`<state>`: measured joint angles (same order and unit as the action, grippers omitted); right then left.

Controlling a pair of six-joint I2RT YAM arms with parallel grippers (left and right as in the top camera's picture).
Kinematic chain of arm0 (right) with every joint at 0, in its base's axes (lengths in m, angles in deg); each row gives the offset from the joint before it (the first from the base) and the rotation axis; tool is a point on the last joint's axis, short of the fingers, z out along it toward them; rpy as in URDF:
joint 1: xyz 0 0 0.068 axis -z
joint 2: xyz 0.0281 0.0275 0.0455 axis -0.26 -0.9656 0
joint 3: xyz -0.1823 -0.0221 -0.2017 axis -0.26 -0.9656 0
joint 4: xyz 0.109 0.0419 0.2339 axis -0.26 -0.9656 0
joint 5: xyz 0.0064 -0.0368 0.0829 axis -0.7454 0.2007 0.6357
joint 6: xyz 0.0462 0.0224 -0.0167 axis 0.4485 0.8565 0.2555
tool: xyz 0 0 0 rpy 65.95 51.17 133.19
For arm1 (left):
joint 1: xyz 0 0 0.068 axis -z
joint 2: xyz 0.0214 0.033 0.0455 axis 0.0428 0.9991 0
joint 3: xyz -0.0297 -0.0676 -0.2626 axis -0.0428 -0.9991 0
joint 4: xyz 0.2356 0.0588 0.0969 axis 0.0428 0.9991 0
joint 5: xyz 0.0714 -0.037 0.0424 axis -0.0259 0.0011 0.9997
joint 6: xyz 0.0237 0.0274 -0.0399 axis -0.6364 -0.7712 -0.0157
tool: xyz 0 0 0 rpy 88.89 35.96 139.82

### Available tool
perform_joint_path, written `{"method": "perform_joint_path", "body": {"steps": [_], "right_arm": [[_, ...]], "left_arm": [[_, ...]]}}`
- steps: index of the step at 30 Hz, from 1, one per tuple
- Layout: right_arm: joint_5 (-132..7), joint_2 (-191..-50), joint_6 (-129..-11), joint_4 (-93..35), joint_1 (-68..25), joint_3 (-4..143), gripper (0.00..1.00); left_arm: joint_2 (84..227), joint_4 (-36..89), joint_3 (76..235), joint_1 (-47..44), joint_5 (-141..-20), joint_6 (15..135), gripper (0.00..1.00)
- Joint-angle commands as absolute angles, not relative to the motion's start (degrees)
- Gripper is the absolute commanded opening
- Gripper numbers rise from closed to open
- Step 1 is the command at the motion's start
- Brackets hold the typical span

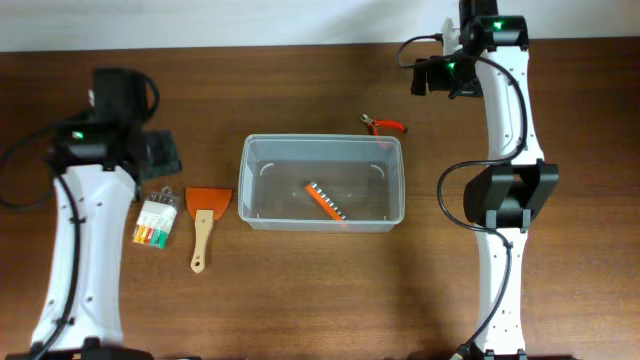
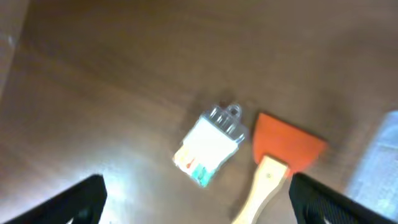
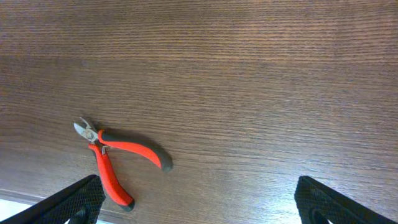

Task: Pack container
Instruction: 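Lower the left gripper toward the clear-packaged bit set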

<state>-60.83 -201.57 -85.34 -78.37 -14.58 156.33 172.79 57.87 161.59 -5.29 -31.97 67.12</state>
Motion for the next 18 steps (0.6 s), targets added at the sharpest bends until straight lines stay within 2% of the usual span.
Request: {"method": "perform_joint_path", "body": {"steps": [1, 7, 10, 18], "right_arm": [[-60.3, -201.3, -85.4, -78.4, -14.7, 157.5, 0.99], [-60.3, -201.3, -85.4, -78.4, -14.7, 157.5, 0.99], [-60.3, -201.3, -85.4, -78.4, -14.7, 157.5, 0.99], [-60.3, -201.3, -85.4, -78.4, -14.7, 157.5, 0.99]], "left_arm": [[173.3, 49.7, 150.5, -6.7, -28.7, 56.5, 0.96], [173.4, 36.7, 139.7, -10.4, -32.3, 47.1, 1.00], [174.1, 34.6, 138.5, -14.5, -40.6, 43.0, 1.00], [181.7, 30.7, 138.5, -21.0, -49.1, 37.6, 1.00]]}}
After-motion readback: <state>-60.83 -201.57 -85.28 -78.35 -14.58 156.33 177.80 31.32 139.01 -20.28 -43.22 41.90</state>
